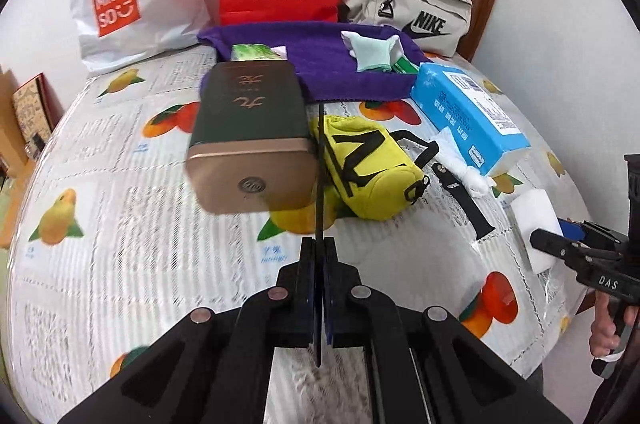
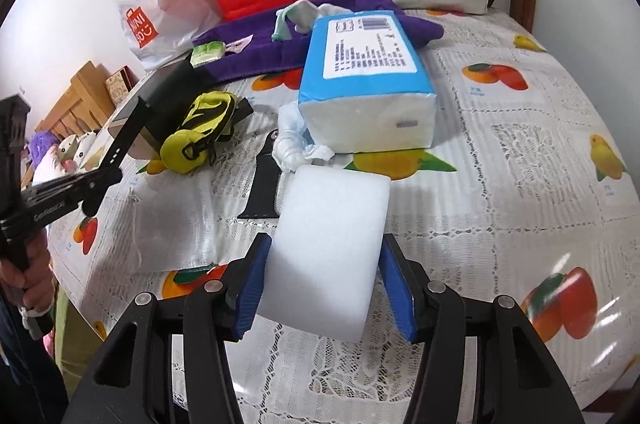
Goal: Organize soft objects
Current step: 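Carry the black strap with the left gripper while the right carries the sponge toward the towel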
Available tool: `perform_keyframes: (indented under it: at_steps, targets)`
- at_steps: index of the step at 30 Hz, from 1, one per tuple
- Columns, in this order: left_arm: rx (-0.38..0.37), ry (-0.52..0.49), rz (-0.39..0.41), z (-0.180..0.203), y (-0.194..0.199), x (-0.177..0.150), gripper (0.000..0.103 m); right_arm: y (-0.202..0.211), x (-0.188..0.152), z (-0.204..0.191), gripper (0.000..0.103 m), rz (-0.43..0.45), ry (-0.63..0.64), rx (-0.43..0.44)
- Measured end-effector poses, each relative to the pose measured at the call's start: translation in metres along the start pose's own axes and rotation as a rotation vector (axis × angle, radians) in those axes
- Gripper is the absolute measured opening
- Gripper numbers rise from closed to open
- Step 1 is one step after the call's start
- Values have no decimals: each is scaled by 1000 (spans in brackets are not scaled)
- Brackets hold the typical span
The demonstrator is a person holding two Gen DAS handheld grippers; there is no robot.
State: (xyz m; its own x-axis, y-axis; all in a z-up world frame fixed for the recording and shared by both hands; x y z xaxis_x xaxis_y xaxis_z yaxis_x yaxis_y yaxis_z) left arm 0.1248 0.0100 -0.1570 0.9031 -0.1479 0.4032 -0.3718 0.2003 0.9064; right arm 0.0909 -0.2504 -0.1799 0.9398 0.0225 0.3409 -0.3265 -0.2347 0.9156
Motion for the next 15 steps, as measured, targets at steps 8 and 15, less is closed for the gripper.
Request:
perform_keyframes:
  at_steps: [8, 15]
  targets:
    - [2, 38, 48, -7, 26, -7, 4, 27, 11, -8, 54, 58, 31, -8]
    - [17, 61, 69, -13, 40, 9, 4, 48, 36, -17, 54, 110, 66, -1]
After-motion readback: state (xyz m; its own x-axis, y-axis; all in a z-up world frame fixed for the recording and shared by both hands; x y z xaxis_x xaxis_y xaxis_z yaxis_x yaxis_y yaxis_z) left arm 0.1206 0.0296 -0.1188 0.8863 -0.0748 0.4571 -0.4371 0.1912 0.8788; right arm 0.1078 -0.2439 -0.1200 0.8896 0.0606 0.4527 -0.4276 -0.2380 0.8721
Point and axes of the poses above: each gripper's, at about its wrist camera, not at the fingertips, and y roughly against the way its jaws point, z to its right, x to its top, the point moved 5 cm from there along -y, roughly the way its jaws point, and after that the axes turned 13 degrees about -z, right-handed, at the moved point
